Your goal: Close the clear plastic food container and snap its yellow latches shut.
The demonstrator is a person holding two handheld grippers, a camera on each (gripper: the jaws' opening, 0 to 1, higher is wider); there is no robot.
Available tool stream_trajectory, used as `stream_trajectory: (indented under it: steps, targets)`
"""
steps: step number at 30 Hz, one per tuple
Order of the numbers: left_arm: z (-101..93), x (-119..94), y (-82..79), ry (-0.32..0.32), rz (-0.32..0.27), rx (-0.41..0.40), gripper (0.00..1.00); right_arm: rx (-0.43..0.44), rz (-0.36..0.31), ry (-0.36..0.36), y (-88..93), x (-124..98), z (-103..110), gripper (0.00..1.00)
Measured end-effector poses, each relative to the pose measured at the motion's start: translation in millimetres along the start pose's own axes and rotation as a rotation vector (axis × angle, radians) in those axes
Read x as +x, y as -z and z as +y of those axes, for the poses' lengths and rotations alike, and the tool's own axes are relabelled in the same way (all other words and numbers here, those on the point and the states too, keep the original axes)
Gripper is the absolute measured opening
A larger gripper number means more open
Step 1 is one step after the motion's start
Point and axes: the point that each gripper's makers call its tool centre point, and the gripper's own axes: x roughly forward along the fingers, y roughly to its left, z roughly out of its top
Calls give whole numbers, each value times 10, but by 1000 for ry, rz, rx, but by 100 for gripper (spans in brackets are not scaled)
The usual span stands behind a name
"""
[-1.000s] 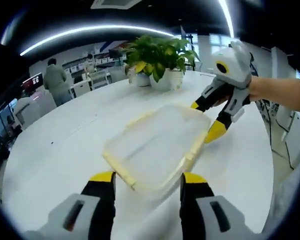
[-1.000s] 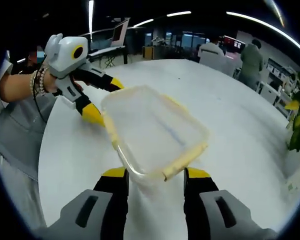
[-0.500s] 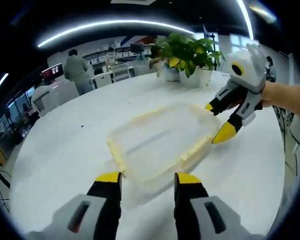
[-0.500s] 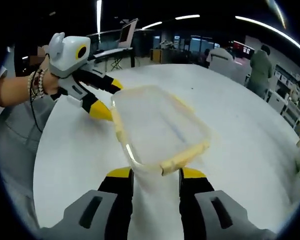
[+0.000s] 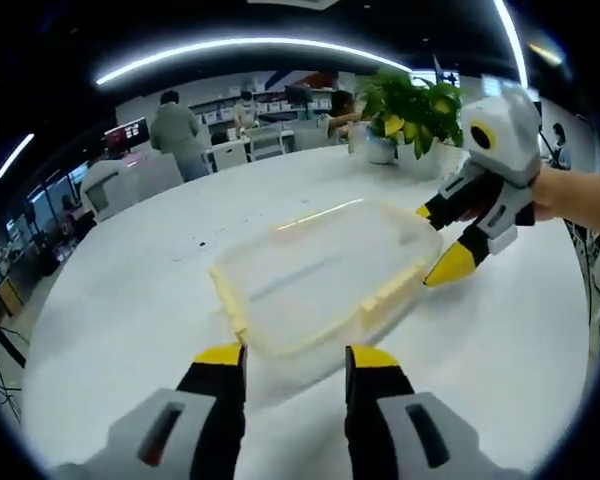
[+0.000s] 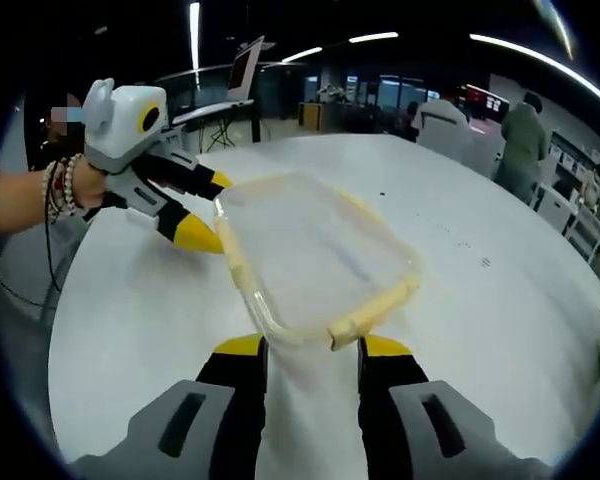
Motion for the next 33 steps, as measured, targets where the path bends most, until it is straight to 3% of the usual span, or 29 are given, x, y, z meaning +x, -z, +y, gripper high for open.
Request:
stream_trajectory:
  steps: [8,20,27,31,33]
  targets:
    - [193,97,8,-9,1,-10,32,36,-38,16,-140,149,-60,32]
    - [225,89,1,-9,0,-18,32,20,-29,34,-182,207,-88,31]
    - [217,49,-20,-4,-5,-25,35,8,-33,56,-230,106,-91,31]
    - [220,-4,-51,-2,-21,-56,42,24,-40,70,-261,60,-100,38]
    - [193,-47,-132,10,-64,-93,49,28,-41,85,-275,21,-97,46]
